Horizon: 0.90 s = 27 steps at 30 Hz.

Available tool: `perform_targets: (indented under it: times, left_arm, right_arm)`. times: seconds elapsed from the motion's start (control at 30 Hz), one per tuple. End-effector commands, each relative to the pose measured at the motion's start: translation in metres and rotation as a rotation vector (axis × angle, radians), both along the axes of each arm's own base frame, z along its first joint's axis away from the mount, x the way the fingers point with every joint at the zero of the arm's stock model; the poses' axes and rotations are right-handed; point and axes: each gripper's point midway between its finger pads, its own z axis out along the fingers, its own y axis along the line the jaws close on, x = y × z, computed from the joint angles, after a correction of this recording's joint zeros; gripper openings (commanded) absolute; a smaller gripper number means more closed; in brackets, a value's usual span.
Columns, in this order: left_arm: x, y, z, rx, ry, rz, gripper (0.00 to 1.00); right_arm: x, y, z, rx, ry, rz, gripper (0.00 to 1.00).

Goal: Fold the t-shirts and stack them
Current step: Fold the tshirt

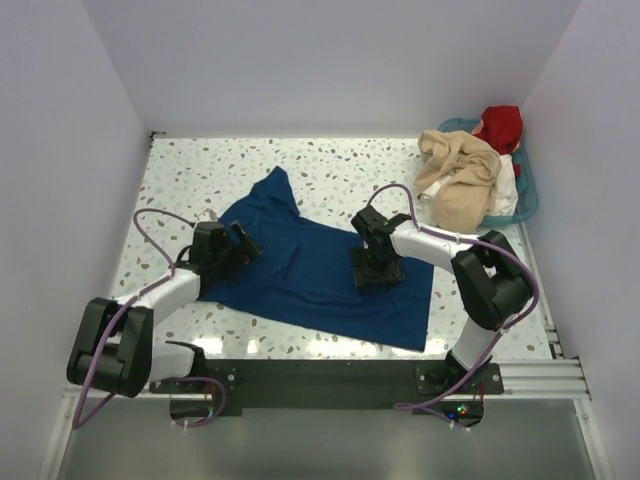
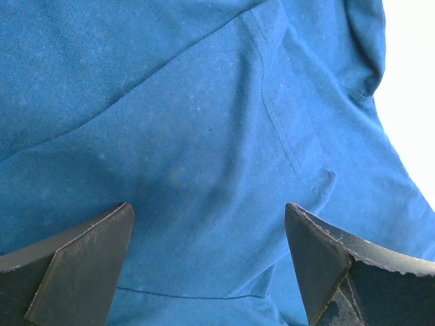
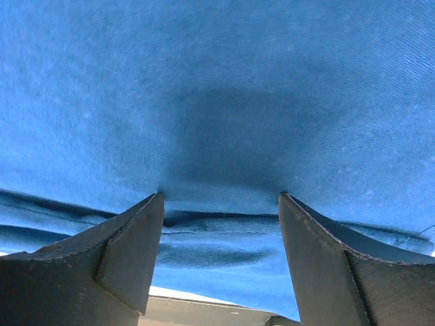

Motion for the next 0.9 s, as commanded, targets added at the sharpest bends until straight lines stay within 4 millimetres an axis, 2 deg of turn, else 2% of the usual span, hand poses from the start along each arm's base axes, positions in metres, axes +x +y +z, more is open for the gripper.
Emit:
perform_targets:
  times: [0.0,0.17,0.23,0.43,0.53,0.6,0.67,0.7,0.73,0.77,0.8,0.83,0.87]
  left_arm:
    - [-0.063,0.024,-0.039,0.04,0.249,0.113,1.0]
    - [-0.091,0.031,-0.038,0.023,0.291,0.178,1.0]
    - [-0.107,0.035,-0.044,0.023,0.33,0.209,1.0]
    - [-0.127,0.044,-0.039,0.029,0.354,0.273,1.0]
    - [-0.132,0.045,-0.033,0.017,0.345,0.287,1.0]
    - [-0.125,0.044,-0.024,0.002,0.304,0.291,1.0]
    - [-0.119,0.047,-0.016,0.02,0.277,0.291,1.0]
    - [-0.109,0.05,-0.004,0.042,0.239,0.285,1.0]
    - [-0.103,0.051,0.003,0.054,0.219,0.282,1.0]
    - [-0.098,0.053,0.006,0.072,0.213,0.276,1.0]
    - [-0.087,0.054,0.02,0.093,0.174,0.262,1.0]
    - [-0.08,0.054,0.023,0.106,0.163,0.253,1.0]
    - [-0.07,0.054,0.034,0.12,0.131,0.234,1.0]
  right_arm:
    - [-0.001,0.0,-0.016,0.002,0.012,0.02,0.72]
    - [-0.008,0.004,-0.022,0.026,0.045,0.035,0.71]
    - [-0.012,0.006,-0.024,0.04,0.064,0.039,0.71]
    - [-0.031,0.014,-0.026,0.117,0.125,0.039,0.7]
    - [-0.038,0.012,-0.024,0.126,0.139,0.041,0.7]
    - [-0.039,0.012,-0.018,0.127,0.14,0.038,0.69]
    - [-0.028,0.016,-0.001,0.137,0.087,0.031,0.69]
    - [-0.026,0.013,0.007,0.123,0.075,0.022,0.7]
    - [-0.013,0.017,0.026,0.137,0.012,0.018,0.7]
    - [-0.002,0.01,0.034,0.098,-0.037,0.005,0.71]
    - [0.003,0.002,0.041,0.075,-0.046,-0.018,0.72]
    - [0.016,0.0,0.056,0.081,-0.092,-0.027,0.72]
    - [0.023,-0.008,0.061,0.068,-0.112,-0.05,0.73]
